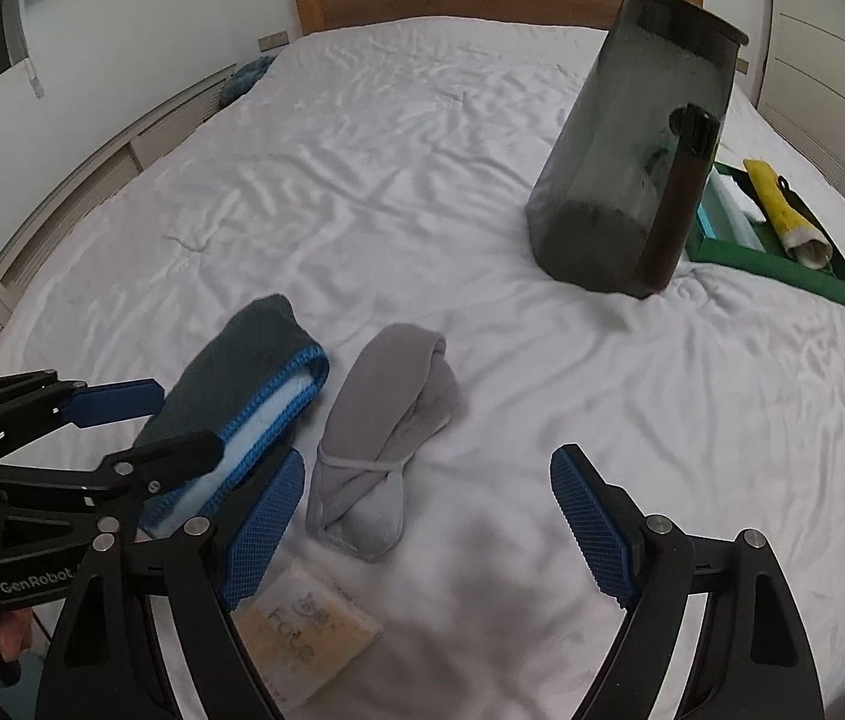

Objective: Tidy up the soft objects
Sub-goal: 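Move both tools over the grey-blue towel and grey cloth on the bed, then grasp the grey-blue towel with the left tool while the right tool grasps the grey cloth, then carry the grey-blue towel with the left tool while the right tool carries the grey cloth to the tray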

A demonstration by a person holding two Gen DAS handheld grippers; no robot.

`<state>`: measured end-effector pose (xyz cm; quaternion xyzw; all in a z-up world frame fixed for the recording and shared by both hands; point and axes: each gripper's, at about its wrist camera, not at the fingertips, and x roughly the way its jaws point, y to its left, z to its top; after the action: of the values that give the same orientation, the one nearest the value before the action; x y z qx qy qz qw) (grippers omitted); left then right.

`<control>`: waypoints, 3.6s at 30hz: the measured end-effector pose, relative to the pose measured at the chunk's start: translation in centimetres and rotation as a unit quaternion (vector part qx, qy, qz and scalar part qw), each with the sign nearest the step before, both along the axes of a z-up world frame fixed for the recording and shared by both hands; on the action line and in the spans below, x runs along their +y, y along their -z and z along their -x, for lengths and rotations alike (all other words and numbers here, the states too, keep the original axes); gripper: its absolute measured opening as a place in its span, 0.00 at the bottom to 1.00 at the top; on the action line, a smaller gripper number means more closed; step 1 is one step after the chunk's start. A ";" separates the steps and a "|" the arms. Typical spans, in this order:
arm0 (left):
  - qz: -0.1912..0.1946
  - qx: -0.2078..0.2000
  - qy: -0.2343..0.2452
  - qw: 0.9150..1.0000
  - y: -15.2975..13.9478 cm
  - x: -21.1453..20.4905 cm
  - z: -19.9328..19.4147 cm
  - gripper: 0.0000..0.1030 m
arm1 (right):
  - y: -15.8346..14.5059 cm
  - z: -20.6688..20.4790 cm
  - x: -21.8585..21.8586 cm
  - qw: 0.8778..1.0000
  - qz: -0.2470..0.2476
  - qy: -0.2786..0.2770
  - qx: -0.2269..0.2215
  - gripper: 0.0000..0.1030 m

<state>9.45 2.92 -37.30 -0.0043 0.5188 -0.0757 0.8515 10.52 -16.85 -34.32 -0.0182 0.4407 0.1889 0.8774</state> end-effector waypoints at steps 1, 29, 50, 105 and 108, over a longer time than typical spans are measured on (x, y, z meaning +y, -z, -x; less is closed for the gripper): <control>0.001 0.003 0.003 1.000 0.3 0.0 -0.1 0.47 | 0.2 0.0 0.0 1.000 0.001 0.002 0.001 0.81; -0.023 0.034 -0.014 0.999 4.9 2.6 -2.8 0.56 | 4.2 -3.4 3.5 1.000 -0.002 -0.009 0.028 0.81; -0.028 0.047 -0.009 0.998 5.9 3.4 -3.2 0.47 | 8.3 -7.4 7.1 0.997 0.020 -0.040 0.063 0.54; 0.026 0.012 0.066 0.997 -8.2 -20.3 -4.3 0.28 | -5.3 -4.9 -20.7 0.999 0.040 -0.016 0.004 0.23; 0.022 0.007 0.076 0.997 -8.4 -22.8 -5.4 0.28 | -6.2 -4.9 -23.2 0.999 0.040 -0.004 -0.005 0.23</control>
<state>14.83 -19.91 -28.87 0.0160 0.5217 -0.1518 0.8394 15.46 -40.09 -28.15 -0.0561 0.4435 0.1744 0.8773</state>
